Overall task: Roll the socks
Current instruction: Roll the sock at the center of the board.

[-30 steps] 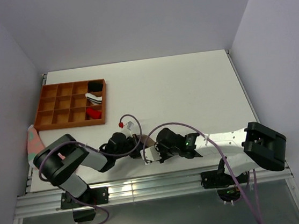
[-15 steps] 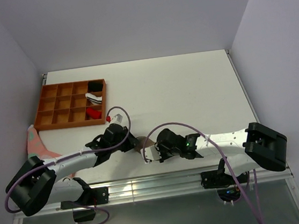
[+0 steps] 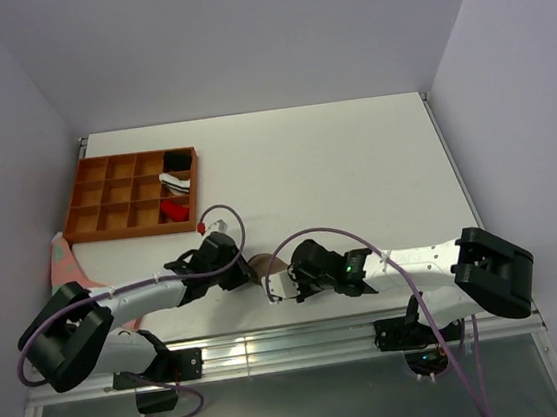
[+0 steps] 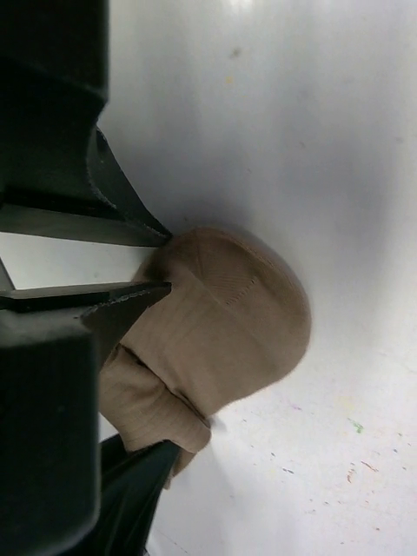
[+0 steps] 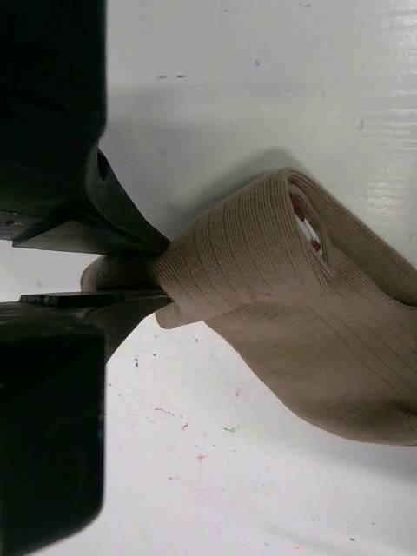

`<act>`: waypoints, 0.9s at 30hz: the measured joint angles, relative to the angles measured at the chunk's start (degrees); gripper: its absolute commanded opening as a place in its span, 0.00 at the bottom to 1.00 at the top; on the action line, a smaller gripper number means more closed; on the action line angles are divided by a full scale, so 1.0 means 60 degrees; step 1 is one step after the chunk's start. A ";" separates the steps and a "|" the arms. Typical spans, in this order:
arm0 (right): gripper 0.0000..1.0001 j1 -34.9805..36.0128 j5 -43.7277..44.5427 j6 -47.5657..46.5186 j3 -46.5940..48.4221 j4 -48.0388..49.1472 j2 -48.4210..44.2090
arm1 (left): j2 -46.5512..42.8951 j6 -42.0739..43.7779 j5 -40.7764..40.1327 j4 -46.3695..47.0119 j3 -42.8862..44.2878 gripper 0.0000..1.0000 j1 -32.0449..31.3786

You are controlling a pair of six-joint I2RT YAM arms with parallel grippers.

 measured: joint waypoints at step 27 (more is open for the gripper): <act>0.10 -0.0648 -0.1628 0.0743 0.2998 -0.3734 0.1818 | 0.4317 0.1723 0.1909 0.1464 0.3552 0.00 0.0648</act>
